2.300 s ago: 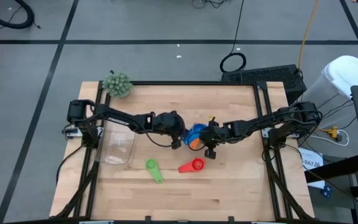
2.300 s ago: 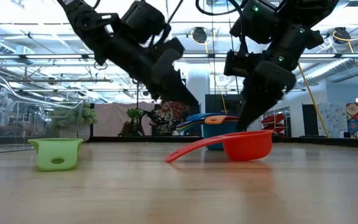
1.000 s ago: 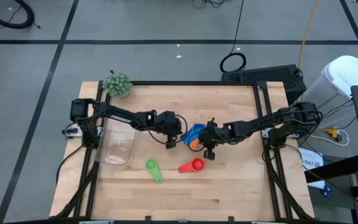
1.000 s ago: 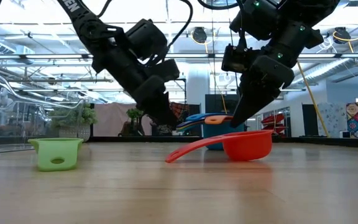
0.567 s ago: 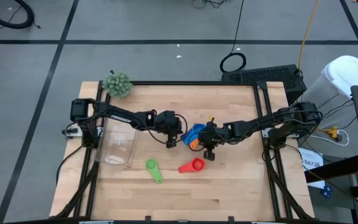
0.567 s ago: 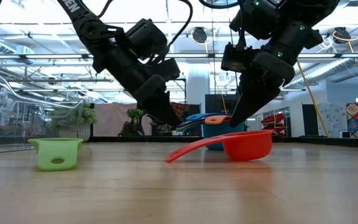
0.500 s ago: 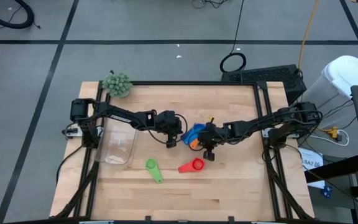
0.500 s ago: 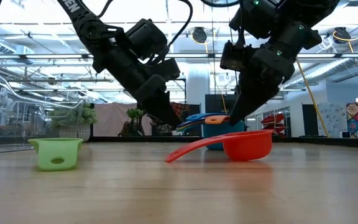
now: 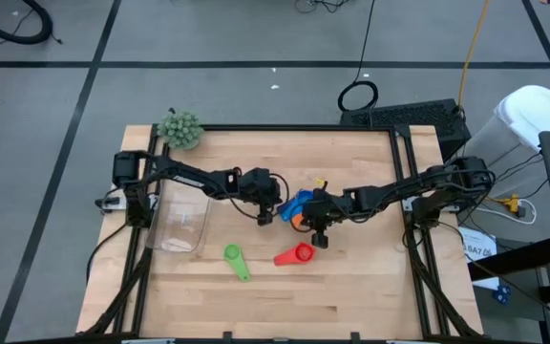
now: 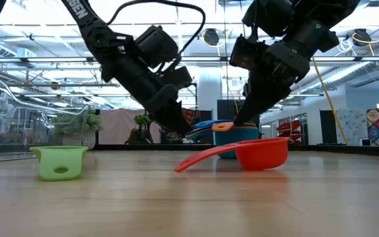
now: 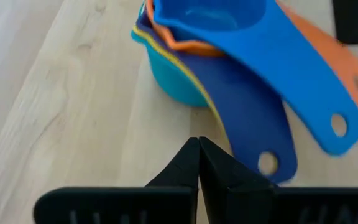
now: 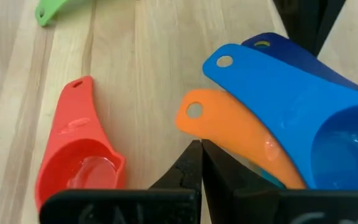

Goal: Nest measuring cups in basket
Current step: Stack the bottom stacked measuring cup on top of the top stacked measuring cup, then stack the red measuring cup on top of the blue measuring cup, then stack the green measuring cup on top of the red measuring cup

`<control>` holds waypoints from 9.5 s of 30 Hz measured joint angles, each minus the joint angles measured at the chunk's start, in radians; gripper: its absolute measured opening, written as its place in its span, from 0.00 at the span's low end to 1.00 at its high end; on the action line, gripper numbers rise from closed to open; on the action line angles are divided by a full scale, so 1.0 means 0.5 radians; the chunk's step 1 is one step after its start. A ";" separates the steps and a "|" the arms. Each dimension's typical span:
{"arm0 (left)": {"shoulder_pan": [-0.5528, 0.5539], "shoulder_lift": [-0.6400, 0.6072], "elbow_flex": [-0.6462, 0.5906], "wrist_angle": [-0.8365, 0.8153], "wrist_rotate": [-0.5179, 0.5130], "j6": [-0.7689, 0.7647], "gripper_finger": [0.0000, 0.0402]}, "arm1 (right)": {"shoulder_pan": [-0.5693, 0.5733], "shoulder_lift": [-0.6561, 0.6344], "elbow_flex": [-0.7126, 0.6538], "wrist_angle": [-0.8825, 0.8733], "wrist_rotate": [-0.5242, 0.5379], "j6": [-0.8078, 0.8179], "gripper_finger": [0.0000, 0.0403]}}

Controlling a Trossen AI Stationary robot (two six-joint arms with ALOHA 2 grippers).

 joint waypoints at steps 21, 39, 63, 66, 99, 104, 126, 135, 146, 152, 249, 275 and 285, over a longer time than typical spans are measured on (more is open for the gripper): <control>-0.006 0.128 0.001 0.180 0.068 -0.054 0.01 | -0.056 0.025 0.001 -0.081 -0.095 -0.093 0.00; -0.026 0.128 0.018 0.192 0.073 -0.137 0.01 | -0.116 0.343 0.030 0.181 -0.196 -0.156 0.00; -0.044 0.127 0.098 0.140 0.069 -0.152 0.03 | -0.163 0.340 0.090 0.195 -0.145 -0.125 0.00; -0.044 0.127 0.098 0.135 0.069 -0.153 0.04 | -0.160 0.316 0.090 0.207 -0.146 -0.110 0.00; 0.027 -0.184 0.098 -0.286 -0.040 -0.052 0.05 | 0.067 -0.100 0.092 0.021 -0.097 -0.201 0.00; -0.073 -0.475 0.099 -0.373 -0.045 -0.050 0.05 | 0.113 -0.282 0.094 -0.165 -0.099 -0.190 0.01; -1.044 -0.845 0.099 -0.506 -1.109 0.031 0.05 | 0.333 -0.079 0.089 -0.529 0.017 0.609 0.48; -1.104 -0.845 0.099 -0.511 -1.248 0.127 0.05 | 0.333 -0.043 0.089 -0.307 0.016 0.797 0.47; -1.106 -0.844 0.099 -0.497 -1.251 0.174 0.05 | 0.335 0.053 0.089 -0.270 0.055 0.873 0.46; -1.107 -0.844 0.098 -0.487 -1.250 0.193 0.05 | 0.342 0.165 0.090 -0.144 0.009 0.892 0.46; -1.031 -0.843 0.097 -0.506 -1.284 0.036 0.05 | -0.403 -0.110 0.408 -0.468 0.141 -0.563 0.37; -1.213 -0.838 0.098 -1.768 -0.356 -0.290 0.20 | 0.292 -0.247 0.412 -0.462 0.430 -0.334 0.36; -1.112 -0.611 0.099 -1.670 -0.323 -0.177 0.61 | 0.318 -0.247 0.412 -0.446 0.425 -0.290 0.36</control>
